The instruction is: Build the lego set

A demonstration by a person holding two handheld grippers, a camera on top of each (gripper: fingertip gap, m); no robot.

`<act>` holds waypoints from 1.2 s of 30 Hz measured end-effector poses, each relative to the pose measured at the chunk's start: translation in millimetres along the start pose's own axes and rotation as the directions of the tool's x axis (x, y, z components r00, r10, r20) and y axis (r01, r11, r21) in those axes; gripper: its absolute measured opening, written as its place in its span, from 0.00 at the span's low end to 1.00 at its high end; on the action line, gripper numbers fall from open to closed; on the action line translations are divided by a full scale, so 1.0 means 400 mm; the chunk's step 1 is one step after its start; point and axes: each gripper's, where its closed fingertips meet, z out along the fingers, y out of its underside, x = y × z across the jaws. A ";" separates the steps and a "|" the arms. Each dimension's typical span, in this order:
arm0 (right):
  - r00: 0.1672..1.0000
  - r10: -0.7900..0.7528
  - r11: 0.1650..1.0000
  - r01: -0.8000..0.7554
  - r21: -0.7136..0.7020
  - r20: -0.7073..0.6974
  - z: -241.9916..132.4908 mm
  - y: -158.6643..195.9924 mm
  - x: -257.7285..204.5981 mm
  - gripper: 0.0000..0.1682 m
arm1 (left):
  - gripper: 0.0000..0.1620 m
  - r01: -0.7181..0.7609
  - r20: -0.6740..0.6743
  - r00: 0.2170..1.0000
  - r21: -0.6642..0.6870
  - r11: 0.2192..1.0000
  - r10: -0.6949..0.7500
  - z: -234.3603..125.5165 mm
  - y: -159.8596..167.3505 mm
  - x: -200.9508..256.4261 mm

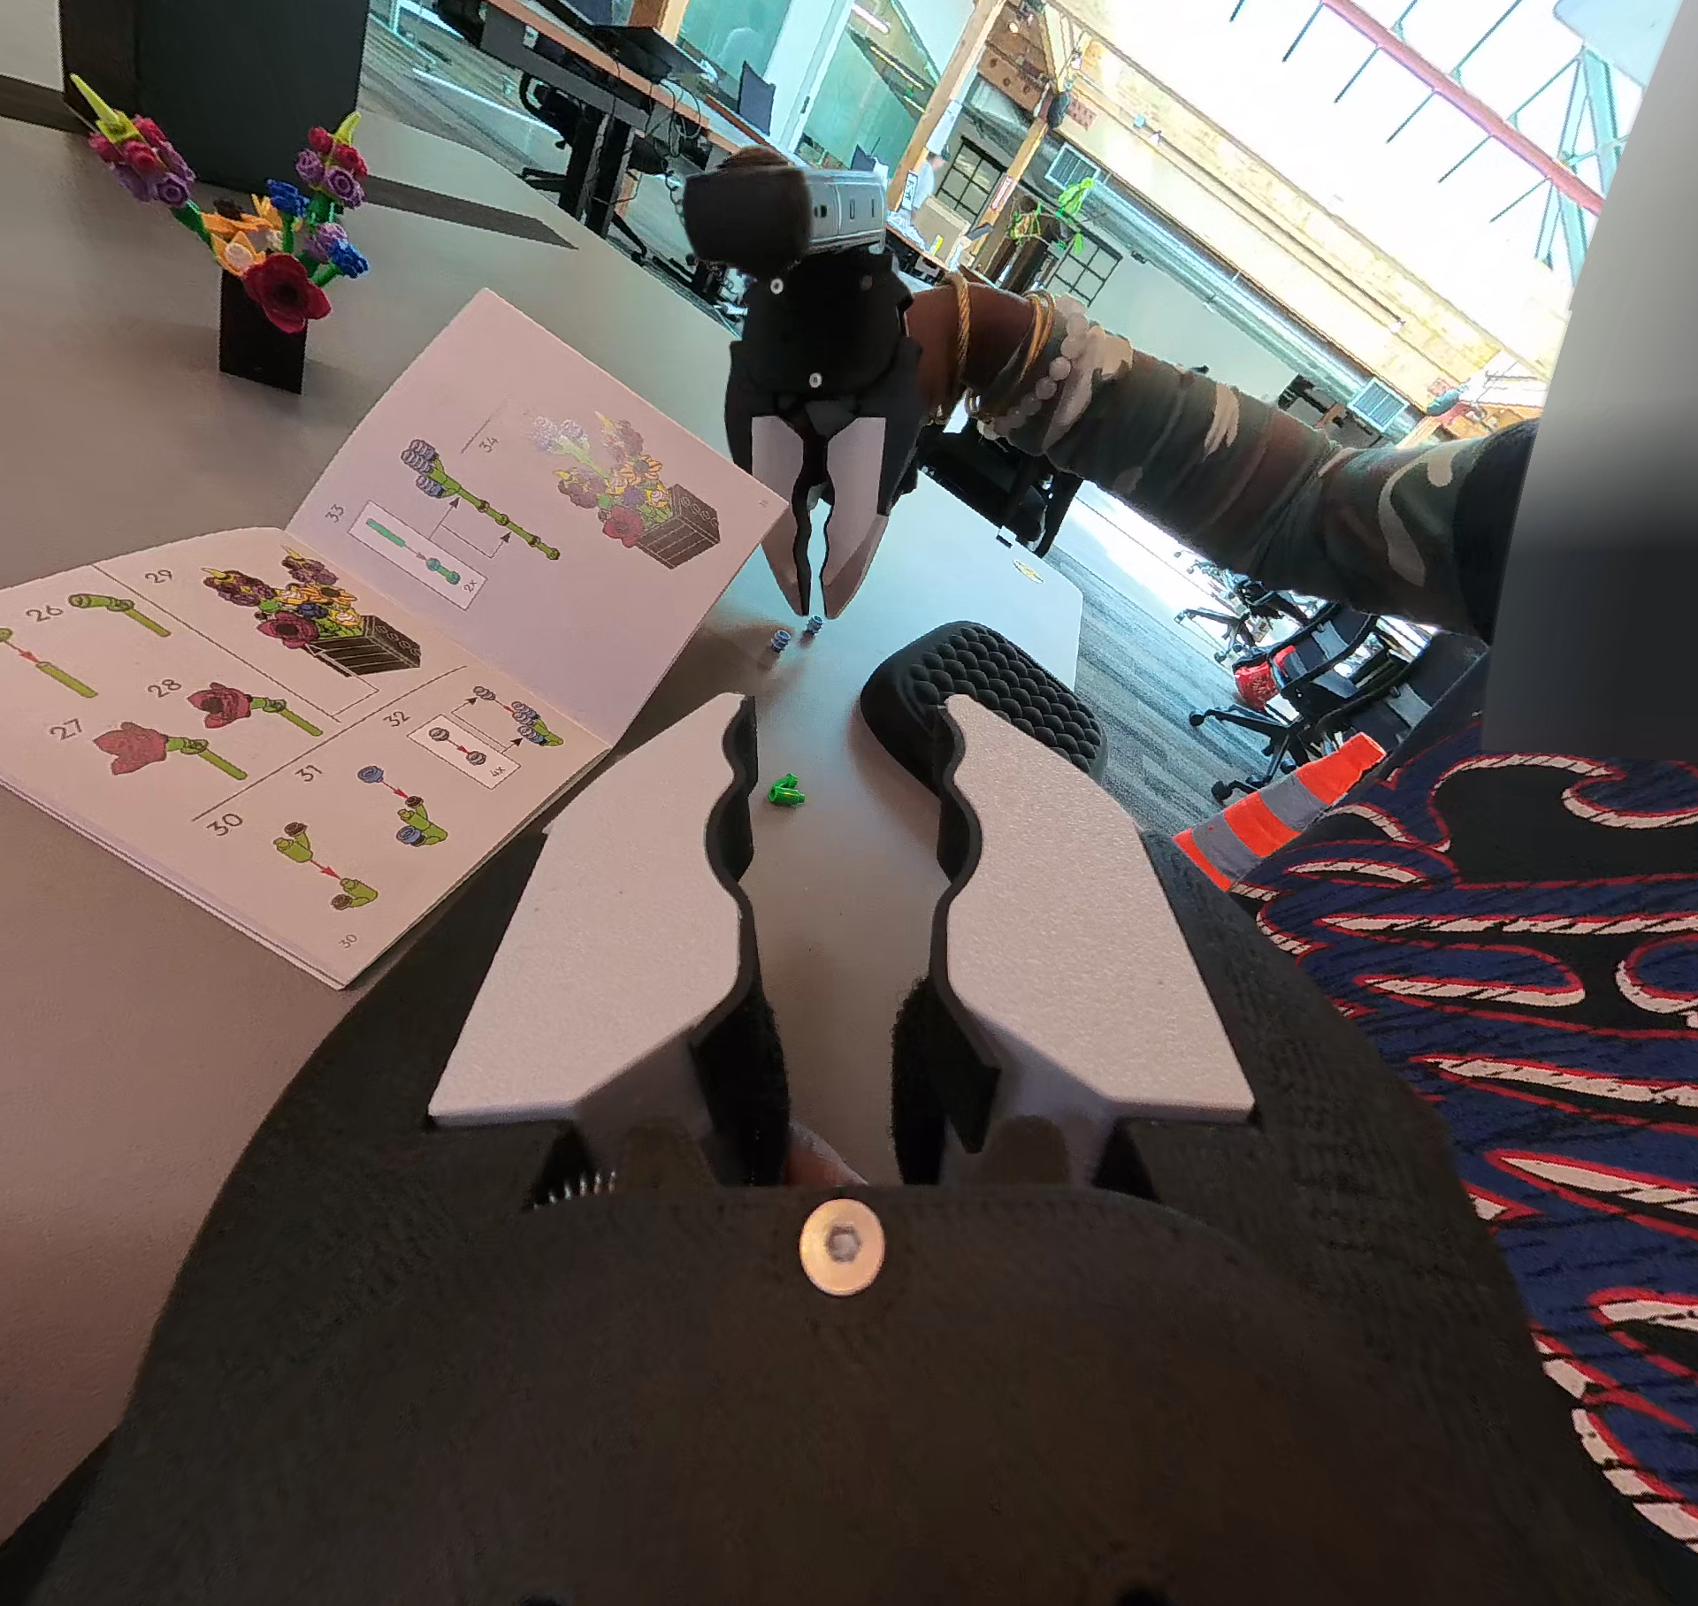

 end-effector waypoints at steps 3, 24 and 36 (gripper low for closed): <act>0.999 -0.003 0.997 0.006 0.071 -0.049 -0.023 -0.014 -0.003 0.07 | 0.23 0.002 -0.002 1.000 -0.002 1.000 -0.002 0.000 0.000 0.000; 0.764 0.377 -0.017 0.571 0.821 -0.524 -0.281 -0.312 -0.139 0.38 | 0.26 -0.280 0.173 0.938 -0.132 0.951 0.300 -0.207 -0.194 -0.019; 0.785 0.331 -0.007 0.558 0.830 -0.525 -0.252 -0.314 -0.143 0.36 | 0.25 -0.144 0.333 0.694 -0.804 0.577 0.638 -0.440 -0.302 -0.520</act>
